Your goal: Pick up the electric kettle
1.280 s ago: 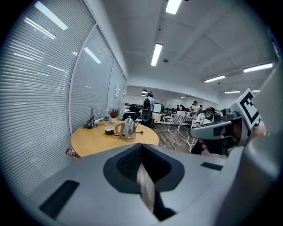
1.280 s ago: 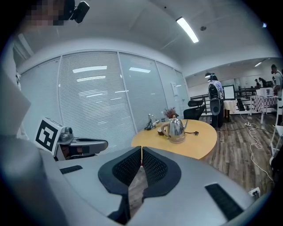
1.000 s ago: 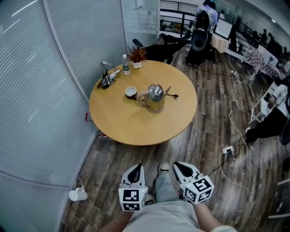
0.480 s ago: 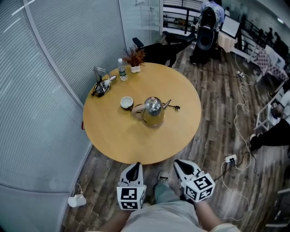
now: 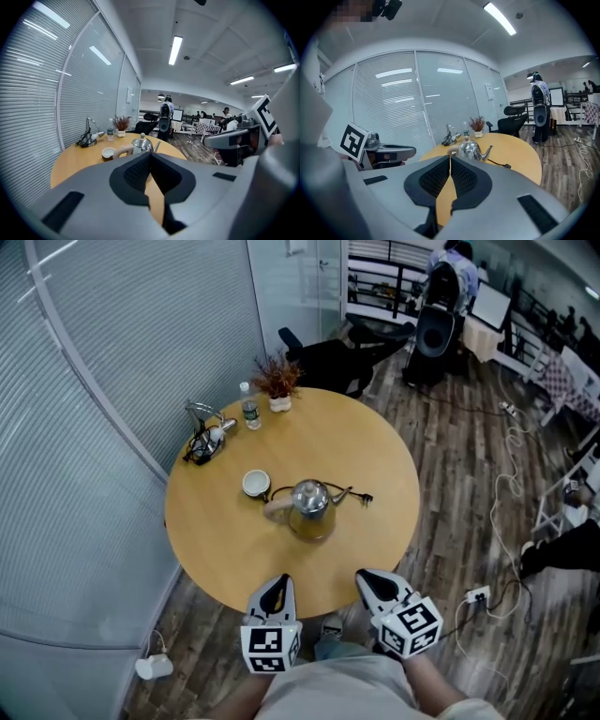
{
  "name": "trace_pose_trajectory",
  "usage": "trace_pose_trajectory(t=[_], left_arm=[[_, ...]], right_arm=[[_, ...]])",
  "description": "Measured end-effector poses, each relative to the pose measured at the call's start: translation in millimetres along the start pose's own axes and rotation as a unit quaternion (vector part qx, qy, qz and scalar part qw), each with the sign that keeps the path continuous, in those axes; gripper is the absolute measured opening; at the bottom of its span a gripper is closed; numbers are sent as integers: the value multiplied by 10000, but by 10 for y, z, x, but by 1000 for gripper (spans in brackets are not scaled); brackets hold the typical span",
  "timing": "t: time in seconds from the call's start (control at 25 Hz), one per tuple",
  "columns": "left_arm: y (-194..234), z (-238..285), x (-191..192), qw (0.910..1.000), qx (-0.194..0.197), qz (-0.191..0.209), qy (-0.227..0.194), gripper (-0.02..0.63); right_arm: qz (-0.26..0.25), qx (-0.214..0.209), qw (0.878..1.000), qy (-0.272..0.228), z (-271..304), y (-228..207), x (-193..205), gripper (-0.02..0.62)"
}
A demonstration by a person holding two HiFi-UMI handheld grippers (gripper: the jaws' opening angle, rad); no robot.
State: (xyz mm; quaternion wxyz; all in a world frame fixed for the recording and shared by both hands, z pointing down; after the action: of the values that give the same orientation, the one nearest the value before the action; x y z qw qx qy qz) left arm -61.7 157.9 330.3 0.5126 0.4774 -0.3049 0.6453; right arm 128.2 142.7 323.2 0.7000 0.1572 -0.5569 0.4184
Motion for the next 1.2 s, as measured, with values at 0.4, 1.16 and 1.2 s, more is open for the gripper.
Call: trace_pose_trajectory(t=[0.4, 1.16, 1.2], left_arm=[[95, 268, -166, 9999, -130, -109, -20, 3], [487, 607, -198, 9996, 200, -65, 197, 3], [513, 632, -195, 9996, 200, -83, 200, 3]], right_arm=[[5, -167, 9999, 10, 235, -203, -189, 32], [322, 159, 9993, 115, 647, -242, -203, 32], [305, 176, 9993, 125, 675, -253, -214, 32]])
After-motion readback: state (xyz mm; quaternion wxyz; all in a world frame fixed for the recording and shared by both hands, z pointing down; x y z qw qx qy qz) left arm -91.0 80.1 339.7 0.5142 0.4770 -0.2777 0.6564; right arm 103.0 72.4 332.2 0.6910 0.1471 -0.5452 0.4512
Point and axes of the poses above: the fingertips, and each gripper's own axes: z forward along the fingers, y to its left, x out of its underside, the point moved 5 cm from there along -z, backward along the fingers, and after that the axes turned 1 degree about z, right-handed, at the moved point
